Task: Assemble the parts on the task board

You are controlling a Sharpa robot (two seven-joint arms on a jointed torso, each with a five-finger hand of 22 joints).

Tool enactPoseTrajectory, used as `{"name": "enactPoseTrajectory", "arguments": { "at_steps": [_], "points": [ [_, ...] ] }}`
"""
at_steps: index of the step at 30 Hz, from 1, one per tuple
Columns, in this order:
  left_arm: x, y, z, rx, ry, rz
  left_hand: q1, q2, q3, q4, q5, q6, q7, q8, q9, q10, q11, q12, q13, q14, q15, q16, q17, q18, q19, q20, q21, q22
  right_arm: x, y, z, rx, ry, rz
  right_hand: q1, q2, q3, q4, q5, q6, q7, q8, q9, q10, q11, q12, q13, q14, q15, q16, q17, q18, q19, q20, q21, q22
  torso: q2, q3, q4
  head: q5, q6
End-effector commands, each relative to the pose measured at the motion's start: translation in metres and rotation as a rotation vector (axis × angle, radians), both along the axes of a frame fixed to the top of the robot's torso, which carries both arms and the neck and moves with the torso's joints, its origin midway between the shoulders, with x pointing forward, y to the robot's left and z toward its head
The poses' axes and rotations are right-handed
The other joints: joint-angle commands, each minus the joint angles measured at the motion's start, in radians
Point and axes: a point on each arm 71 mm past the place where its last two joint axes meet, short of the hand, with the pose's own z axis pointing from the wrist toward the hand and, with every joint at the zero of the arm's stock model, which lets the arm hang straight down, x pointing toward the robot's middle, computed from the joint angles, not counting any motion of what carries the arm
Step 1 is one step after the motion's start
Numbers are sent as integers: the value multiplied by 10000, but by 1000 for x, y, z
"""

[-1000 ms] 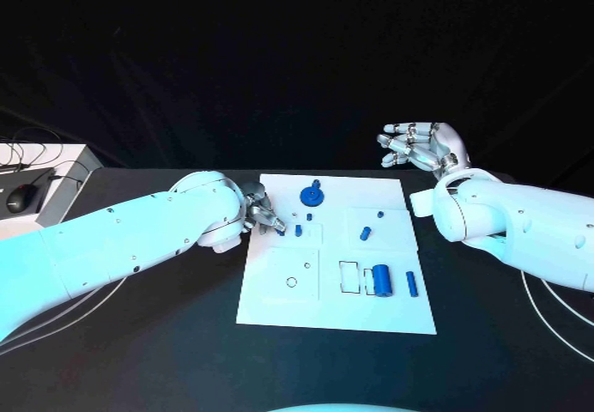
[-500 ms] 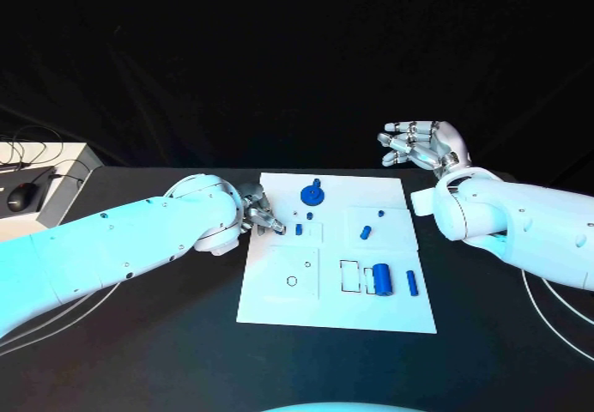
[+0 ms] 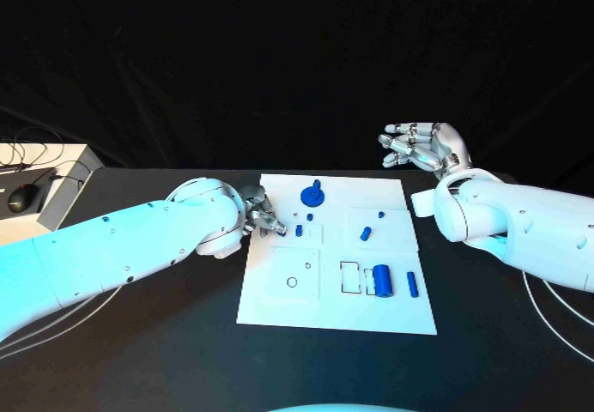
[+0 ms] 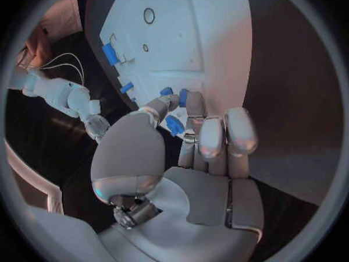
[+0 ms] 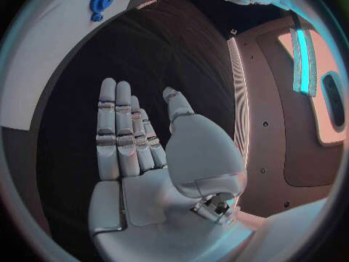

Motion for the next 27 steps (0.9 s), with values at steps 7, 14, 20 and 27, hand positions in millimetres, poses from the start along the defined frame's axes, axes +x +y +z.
{"name": "enactPoseTrajectory", "arguments": {
  "at_steps": [7,14,20,27],
  "points": [
    [2,-2,2,-273,-444,59,68,122,1227,-1152,27,295,-213,77,4,235,-215,47,-18,-24,-56,47,-14,-145,24,17,22,549,0,1,1,17,-91,182,54,-39,-10,41,47,-25,22,6,-11,-96,-3,61,-10,-59,15,-34,-9,39,-54,-13,35,-8,13,8,-5,13,13],
    [2,-1,-3,-223,-396,102,68,122,1227,-1152,27,295,-213,77,4,235,-215,47,-18,-24,-56,47,-14,-145,24,17,22,549,0,2,1,20,-88,193,54,-39,-10,41,47,-25,22,6,-11,-96,-3,61,-10,-59,15,-34,-9,39,-54,-13,35,-8,14,-5,-3,-4,-5],
    [2,-1,-7,-164,-205,98,53,124,1236,-1143,18,280,-210,86,8,226,-211,49,-17,-27,-56,46,-21,-140,21,19,16,544,0,1,1,19,-82,185,58,-38,-5,30,49,-23,22,7,-11,-97,-2,57,-10,-59,15,-34,-11,39,-59,-13,54,-34,18,-5,-9,-21,-47],
    [0,-2,-9,-157,23,25,53,124,1236,-1143,18,280,-210,86,8,226,-211,49,-17,-27,-56,46,-21,-140,21,19,16,544,0,1,1,31,-62,177,63,-36,3,14,53,-22,22,8,-11,-100,-2,52,-11,-60,15,-34,-15,40,-68,-12,83,-72,7,-8,12,-27,-96]
  ]
}}
